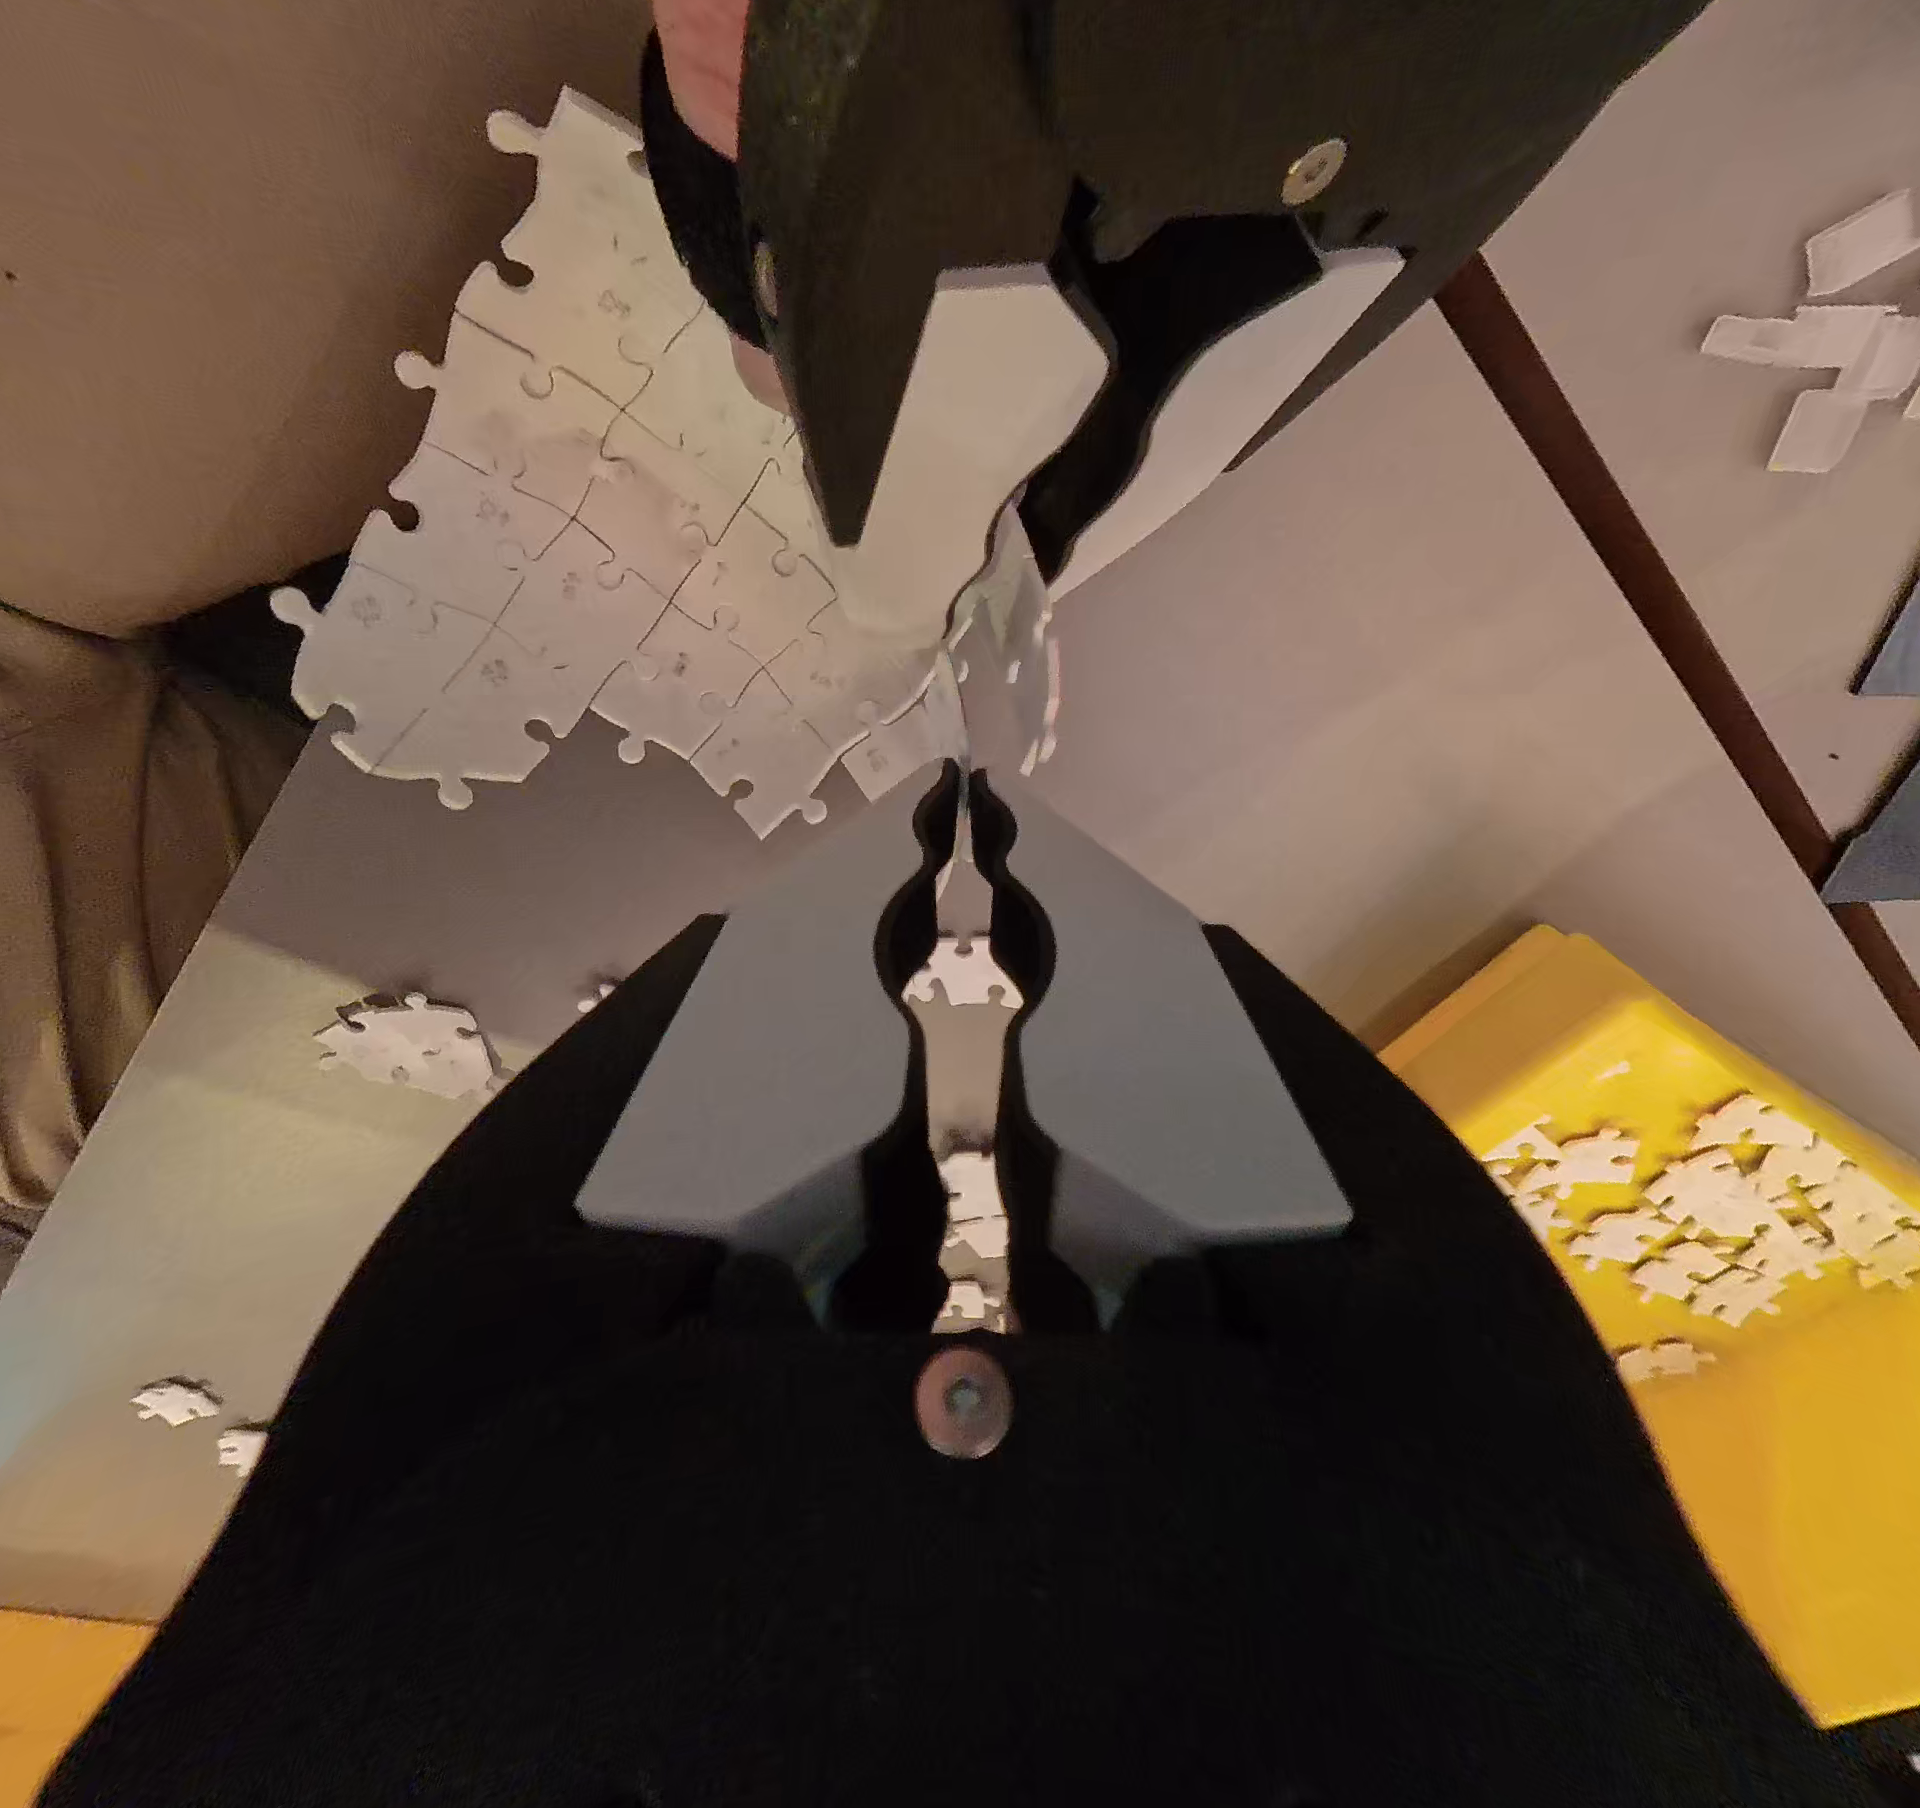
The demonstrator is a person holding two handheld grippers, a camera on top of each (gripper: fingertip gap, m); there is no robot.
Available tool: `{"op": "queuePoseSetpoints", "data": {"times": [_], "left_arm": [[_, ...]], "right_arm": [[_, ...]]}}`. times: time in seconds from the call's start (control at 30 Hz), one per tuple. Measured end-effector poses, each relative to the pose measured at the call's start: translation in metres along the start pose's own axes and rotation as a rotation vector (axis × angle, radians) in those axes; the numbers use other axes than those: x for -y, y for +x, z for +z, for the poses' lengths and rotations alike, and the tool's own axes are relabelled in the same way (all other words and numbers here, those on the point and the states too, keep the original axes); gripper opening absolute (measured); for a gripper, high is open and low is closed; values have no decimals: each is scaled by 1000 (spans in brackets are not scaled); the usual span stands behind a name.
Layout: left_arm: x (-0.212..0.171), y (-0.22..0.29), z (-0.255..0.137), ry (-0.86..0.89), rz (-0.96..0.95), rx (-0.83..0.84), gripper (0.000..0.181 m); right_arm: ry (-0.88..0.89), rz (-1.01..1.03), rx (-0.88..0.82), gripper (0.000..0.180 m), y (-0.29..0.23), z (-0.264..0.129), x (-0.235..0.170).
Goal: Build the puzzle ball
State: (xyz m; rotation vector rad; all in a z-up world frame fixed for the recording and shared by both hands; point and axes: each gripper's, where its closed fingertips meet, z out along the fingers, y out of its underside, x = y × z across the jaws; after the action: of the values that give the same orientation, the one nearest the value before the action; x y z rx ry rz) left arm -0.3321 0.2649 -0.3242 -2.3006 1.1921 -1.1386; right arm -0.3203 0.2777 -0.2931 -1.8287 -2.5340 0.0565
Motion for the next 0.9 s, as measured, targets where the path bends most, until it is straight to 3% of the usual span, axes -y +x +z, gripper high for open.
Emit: {"op": "queuePoseSetpoints", "data": {"times": [0.03,0.6,0.9], "left_arm": [[0,0,0,2,0,1,17],[3,-2,4,8,-19,6,6],[4,2,6,7,-31,-11,15]], "right_arm": [[-3,8,3,0,0,0,0],[-57,124,58,0,-1,8,-4],[-61,168,79,0,-1,10,-2]]}}
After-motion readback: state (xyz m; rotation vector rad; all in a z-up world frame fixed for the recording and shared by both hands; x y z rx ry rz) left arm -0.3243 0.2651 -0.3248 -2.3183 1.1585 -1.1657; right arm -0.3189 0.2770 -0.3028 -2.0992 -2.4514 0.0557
